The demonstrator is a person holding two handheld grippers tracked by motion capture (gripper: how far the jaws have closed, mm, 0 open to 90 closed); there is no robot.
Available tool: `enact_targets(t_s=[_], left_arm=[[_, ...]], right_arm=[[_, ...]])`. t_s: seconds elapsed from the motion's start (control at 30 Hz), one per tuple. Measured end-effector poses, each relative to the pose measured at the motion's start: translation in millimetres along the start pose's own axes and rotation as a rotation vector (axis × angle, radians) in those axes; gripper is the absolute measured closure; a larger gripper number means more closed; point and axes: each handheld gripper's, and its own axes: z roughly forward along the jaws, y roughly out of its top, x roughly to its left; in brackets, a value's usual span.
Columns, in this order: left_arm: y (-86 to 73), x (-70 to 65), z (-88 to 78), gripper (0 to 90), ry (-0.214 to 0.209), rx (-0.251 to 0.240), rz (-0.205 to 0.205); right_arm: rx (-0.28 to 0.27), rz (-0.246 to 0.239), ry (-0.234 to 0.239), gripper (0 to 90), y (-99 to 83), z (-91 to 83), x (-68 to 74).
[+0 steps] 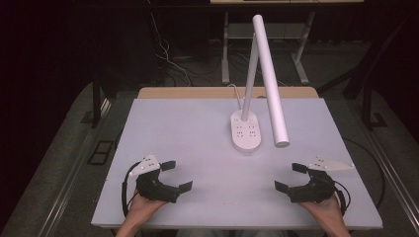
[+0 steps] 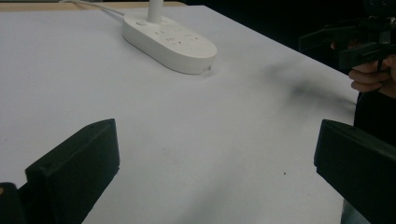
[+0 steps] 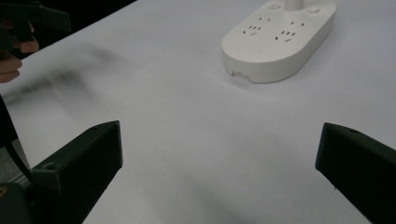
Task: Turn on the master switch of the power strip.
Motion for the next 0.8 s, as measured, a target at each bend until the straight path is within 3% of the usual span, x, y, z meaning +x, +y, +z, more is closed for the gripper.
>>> enact_targets(t_s=[0.8], left_arm=[[0.9,0.4,-4.1,0.0,-0.010,0.021,-0.017]], right_arm=[[0.070,0.014,0.025,0.2,0.8,1.2,2.1]])
